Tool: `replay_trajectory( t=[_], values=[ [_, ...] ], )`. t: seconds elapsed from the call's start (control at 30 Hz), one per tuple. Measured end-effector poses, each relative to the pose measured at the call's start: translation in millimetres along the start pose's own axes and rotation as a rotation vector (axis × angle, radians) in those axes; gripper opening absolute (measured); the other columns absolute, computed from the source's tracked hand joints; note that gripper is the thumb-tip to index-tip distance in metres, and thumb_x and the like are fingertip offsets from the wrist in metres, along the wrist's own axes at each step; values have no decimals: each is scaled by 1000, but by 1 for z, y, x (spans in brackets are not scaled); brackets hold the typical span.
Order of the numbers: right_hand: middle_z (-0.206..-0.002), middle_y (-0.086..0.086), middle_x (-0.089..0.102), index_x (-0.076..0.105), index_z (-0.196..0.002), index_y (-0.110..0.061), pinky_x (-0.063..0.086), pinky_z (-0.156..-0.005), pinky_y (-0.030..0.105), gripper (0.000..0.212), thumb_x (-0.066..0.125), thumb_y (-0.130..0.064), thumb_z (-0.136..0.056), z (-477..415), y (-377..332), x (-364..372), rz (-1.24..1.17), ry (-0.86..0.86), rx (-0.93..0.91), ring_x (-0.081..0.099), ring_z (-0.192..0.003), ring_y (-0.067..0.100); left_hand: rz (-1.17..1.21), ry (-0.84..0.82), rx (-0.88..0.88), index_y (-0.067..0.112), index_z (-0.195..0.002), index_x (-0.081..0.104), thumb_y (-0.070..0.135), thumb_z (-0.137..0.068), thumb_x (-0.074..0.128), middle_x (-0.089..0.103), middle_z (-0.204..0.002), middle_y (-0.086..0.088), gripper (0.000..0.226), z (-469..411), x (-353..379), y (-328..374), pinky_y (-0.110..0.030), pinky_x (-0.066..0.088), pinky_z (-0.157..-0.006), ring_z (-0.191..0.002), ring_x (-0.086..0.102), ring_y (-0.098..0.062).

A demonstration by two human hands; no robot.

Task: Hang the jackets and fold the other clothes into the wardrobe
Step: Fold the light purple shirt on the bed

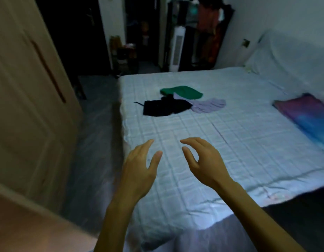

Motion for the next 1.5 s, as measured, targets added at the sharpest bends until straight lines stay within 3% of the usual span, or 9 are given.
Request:
replay_trajectory(
  t=[0.27,0.63,0.8,0.93,1.1,1.2,1.3,1.37,1.5],
  values=[
    [-112,-7,66,65,-114,-21,40,-88,17,31,48,-37,-94,8,113,-19,7,44,229,59,-104,9,-10,-192,62,26,-135,46,64,-87,35,52,-130,8,62,-44,103,24,-27,36,-104,-120,47,-10],
    [-113,-12,64,64,-114,-26,44,-91,20,35,42,-43,-95,-73,325,16,-159,-67,241,57,-105,4,-159,-169,-16,30,-135,45,57,-89,35,54,-130,8,54,-178,272,48,-26,34,-104,-121,47,-9],
    [-114,-11,64,64,-116,-24,31,-89,4,33,44,-40,-95,-134,422,4,-181,-164,263,56,-106,4,-196,-254,-53,31,-142,34,55,-92,35,43,-140,13,56,-253,355,80,-20,26,-106,-128,37,-4],
    [-121,-7,62,61,-121,-21,38,-95,17,31,46,-35,-97,-190,481,19,-175,-248,250,55,-112,9,-124,-248,-126,36,-146,15,54,-90,33,28,-139,23,62,-300,400,81,-9,20,-100,-124,26,10],
    [-123,-3,63,61,-123,-19,44,-97,30,39,41,-38,-95,-236,538,71,-115,-283,290,57,-112,14,-74,-293,-168,57,-133,-16,56,-91,35,18,-153,19,66,-353,455,51,-28,33,-108,-132,34,-5],
    [-120,2,64,62,-122,-17,47,-93,34,40,42,-34,-93,-258,574,116,9,-361,265,60,-107,20,-83,-294,-157,59,-128,-24,54,-92,35,15,-151,22,69,-389,484,17,-22,26,-108,-135,27,-3],
    [-115,6,66,64,-118,-13,48,-88,36,35,48,-29,-91,-289,622,167,98,-399,247,62,-100,25,-115,-332,-154,51,-136,-17,50,-94,35,13,-150,22,67,-431,524,-36,-23,23,-110,-138,24,-6],
    [-112,8,67,65,-118,-11,48,-85,37,32,52,-26,-92,-311,659,202,130,-403,252,63,-97,27,-151,-388,-169,39,-145,-8,45,-96,38,21,-153,10,68,-462,560,-80,-28,26,-112,-136,28,-10],
    [-111,11,66,62,-120,-10,47,-83,38,34,52,-26,-92,-348,722,273,167,-393,264,61,-96,29,-252,-456,-156,25,-150,-1,40,-98,40,28,-150,0,68,-517,627,-154,-25,26,-108,-131,35,-15]
  ],
)
Point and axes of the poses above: each hand's wrist, its own z-axis away from the middle knuckle, its own x-axis out of the palm, y = z × x, the point moved 10 cm from there along -z, towards the middle knuckle
